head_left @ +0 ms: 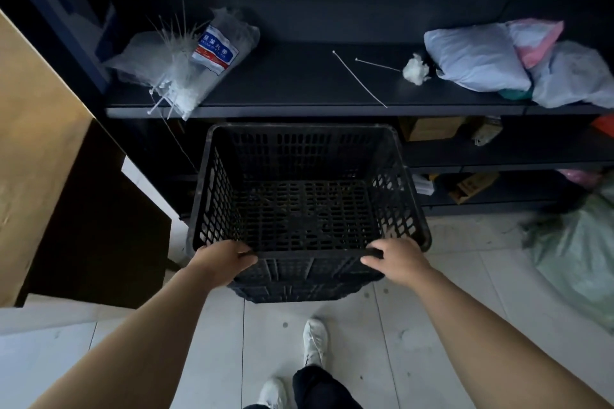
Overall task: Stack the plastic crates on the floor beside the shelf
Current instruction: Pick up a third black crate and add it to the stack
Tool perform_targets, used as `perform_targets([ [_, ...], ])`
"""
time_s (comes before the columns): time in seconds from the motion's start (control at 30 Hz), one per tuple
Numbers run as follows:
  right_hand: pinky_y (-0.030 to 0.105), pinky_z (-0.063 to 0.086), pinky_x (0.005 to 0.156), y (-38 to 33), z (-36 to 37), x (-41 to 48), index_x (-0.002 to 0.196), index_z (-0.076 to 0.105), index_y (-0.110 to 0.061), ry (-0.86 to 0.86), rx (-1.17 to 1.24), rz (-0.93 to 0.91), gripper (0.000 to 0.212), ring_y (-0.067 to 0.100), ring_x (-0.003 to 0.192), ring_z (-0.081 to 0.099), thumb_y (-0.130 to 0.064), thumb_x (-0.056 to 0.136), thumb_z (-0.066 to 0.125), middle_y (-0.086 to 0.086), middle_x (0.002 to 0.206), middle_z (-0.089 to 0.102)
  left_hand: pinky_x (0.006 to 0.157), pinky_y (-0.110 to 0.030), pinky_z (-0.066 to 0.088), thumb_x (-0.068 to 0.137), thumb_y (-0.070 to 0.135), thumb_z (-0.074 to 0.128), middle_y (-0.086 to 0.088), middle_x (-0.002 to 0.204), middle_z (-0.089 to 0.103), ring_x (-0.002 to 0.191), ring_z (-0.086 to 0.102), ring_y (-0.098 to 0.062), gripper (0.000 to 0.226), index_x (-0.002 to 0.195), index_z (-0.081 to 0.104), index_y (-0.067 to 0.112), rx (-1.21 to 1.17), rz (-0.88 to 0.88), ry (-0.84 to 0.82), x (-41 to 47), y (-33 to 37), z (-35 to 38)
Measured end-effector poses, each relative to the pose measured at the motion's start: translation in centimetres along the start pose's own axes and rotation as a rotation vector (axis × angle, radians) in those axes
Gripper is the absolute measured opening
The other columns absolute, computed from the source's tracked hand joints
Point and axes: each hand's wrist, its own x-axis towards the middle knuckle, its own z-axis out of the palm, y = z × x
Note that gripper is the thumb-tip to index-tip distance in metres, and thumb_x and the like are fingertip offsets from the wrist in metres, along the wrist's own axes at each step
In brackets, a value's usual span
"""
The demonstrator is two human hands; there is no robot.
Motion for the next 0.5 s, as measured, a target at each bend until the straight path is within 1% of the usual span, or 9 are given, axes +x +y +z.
perform_targets([
  [0.03,0.037,0.036,0.100,0.0,0.1,0.1,0.125,0.056,-0.023,0.012,-0.040,-0.008,0.049,0.024,0.111,0.056,-0.057,0.090,0.045,0.002,0.116,0.066,0.101,-0.038,0.038,0.095,0.046,0.042,0.004,0.114,0.064,0.113,0.055,-0.022,0.032,0.120,0.059,0.037,0.030,-0.004,0.010,0.0,0.1,0.1],
  [0.1,0.037,0.039,0.095,0.0,0.1,0.2,0.123,0.057,-0.021,0.001,-0.089,-0.026,0.050,0.026,0.107,0.058,-0.057,0.091,0.042,0.003,0.113,0.066,0.098,-0.037,0.040,0.096,0.044,0.040,0.002,0.118,0.063,0.112,0.055,-0.023,0.033,0.122,0.058,0.034,0.085,0.006,0.013,0.1,0.1,0.2],
  [0.17,0.036,0.041,0.088,0.0,0.0,0.4,0.119,0.058,-0.019,-0.012,-0.105,-0.044,0.048,0.027,0.102,0.059,-0.055,0.092,0.042,0.005,0.109,0.066,0.091,-0.036,0.045,0.098,0.040,0.039,0.000,0.117,0.064,0.107,0.057,-0.023,0.033,0.123,0.057,0.030,0.166,0.034,0.025,0.1,0.3,0.0],
  [0.23,0.035,0.041,0.083,0.0,0.0,0.6,0.114,0.060,-0.017,0.026,-0.117,-0.073,0.046,0.027,0.096,0.060,-0.054,0.093,0.042,0.005,0.101,0.067,0.085,-0.033,0.045,0.099,0.037,0.037,-0.002,0.116,0.064,0.106,0.058,-0.024,0.032,0.124,0.056,0.028,0.221,0.045,0.064,-0.1,0.4,-0.1],
  [0.3,0.036,0.038,0.086,0.1,0.5,0.6,0.116,0.059,-0.019,0.063,-0.141,-0.098,0.046,0.028,0.098,0.059,-0.054,0.093,0.041,0.005,0.101,0.067,0.086,-0.033,0.043,0.100,0.036,0.037,0.000,0.119,0.063,0.109,0.058,-0.023,0.031,0.124,0.055,0.029,0.247,0.053,0.103,-0.4,0.4,0.2],
  [0.37,0.038,0.035,0.091,0.4,1.2,0.6,0.124,0.055,-0.022,0.059,-0.170,-0.096,0.049,0.029,0.106,0.057,-0.055,0.093,0.038,0.006,0.110,0.066,0.089,-0.033,0.042,0.099,0.035,0.037,0.006,0.122,0.062,0.111,0.057,-0.020,0.030,0.122,0.056,0.032,0.278,0.069,0.130,-0.6,0.1,0.8],
  [0.43,0.038,0.034,0.094,0.5,1.7,0.5,0.129,0.052,-0.024,0.059,-0.188,-0.091,0.051,0.028,0.110,0.055,-0.057,0.093,0.036,0.006,0.116,0.064,0.088,-0.034,0.042,0.097,0.039,0.037,0.006,0.117,0.065,0.107,0.058,-0.020,0.028,0.114,0.059,0.033,0.237,0.058,0.158,-0.6,-0.3,1.3],
  [0.5,0.039,0.034,0.094,0.5,1.8,0.5,0.129,0.052,-0.025,0.074,-0.194,-0.101,0.051,0.028,0.111,0.054,-0.057,0.093,0.035,0.005,0.117,0.064,0.090,-0.036,0.041,0.097,0.042,0.037,0.005,0.113,0.066,0.105,0.058,-0.020,0.028,0.109,0.060,0.033,0.193,0.042,0.175,-0.5,-0.5,1.6],
])
